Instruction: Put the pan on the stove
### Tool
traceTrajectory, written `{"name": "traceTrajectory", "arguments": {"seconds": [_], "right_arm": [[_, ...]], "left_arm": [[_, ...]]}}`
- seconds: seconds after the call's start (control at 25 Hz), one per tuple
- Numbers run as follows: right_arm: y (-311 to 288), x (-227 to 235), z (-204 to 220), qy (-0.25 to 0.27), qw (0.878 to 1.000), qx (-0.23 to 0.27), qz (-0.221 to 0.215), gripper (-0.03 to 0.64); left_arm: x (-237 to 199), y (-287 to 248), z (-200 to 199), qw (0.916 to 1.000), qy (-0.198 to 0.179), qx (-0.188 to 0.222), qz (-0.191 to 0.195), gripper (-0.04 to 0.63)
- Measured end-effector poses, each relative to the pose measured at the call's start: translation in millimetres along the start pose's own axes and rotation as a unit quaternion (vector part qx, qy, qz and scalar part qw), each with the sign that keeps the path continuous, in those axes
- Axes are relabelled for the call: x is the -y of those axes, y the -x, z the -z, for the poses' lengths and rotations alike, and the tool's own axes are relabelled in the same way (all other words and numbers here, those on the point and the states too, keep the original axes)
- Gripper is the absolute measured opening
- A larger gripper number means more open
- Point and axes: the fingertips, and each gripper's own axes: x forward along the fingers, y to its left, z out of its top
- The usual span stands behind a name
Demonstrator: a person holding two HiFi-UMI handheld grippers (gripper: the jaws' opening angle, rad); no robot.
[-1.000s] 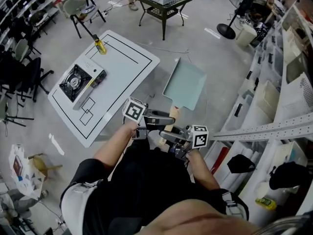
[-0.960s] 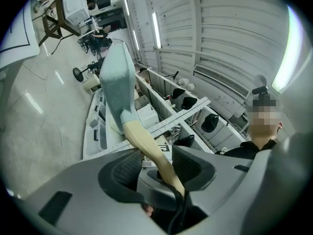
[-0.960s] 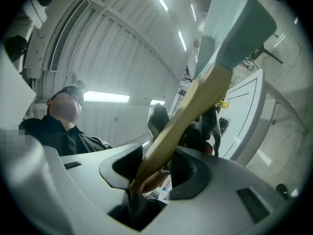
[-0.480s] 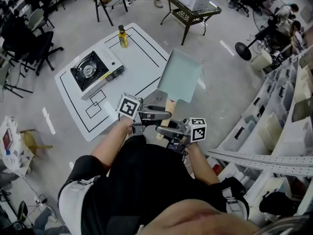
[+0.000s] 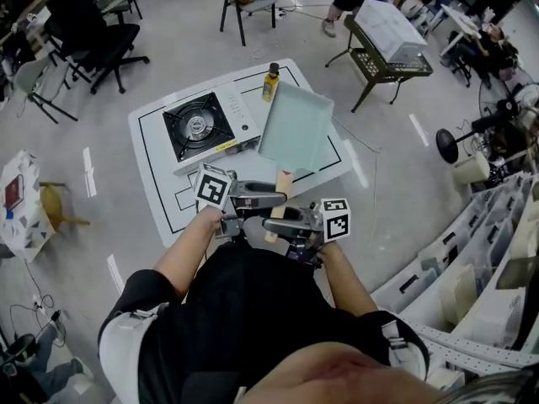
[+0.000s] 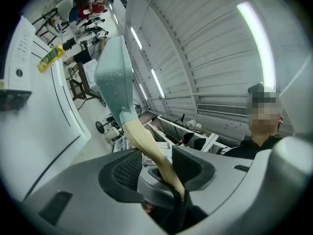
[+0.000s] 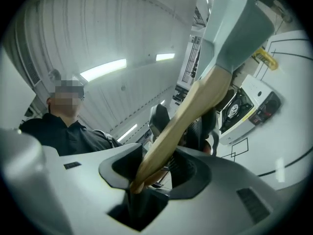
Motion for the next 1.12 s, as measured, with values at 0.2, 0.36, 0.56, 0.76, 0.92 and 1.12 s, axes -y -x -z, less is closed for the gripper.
{"name": "traceTrajectory", "arguments": {"seconds": [0.2,0.36,0.56,0.76,0.92,1.12], "right_arm": [[-50,37,-23,-0.016,0.998,-0.058,-0.027,0.173],[-83,63,-36,-0.034,0.994,-0.097,-0.046,0.173],[-105,78,-43,-0.043,0.987,-0.139,-0.068,0.175],[-126,115,-35,-0.067,0.977,-0.185,-0.087,0.176],[-144,149,-26,-0.093,0.967,-0.212,-0.103,0.178],[-146,168,-18,-0.116,0.956,-0.246,-0.110,0.181]], "left_arm": [[-18,60,-39,0.9983,0.003,0.050,-0.029,0.202],[-36,105,-59,0.9947,0.002,0.093,-0.044,0.202],[-44,136,-74,0.9883,0.001,0.134,-0.072,0.202],[-76,176,-72,0.9788,0.018,0.181,-0.095,0.202],[-107,209,-68,0.9705,0.032,0.210,-0.115,0.202],[-126,223,-61,0.9598,0.044,0.249,-0.122,0.202]]}}
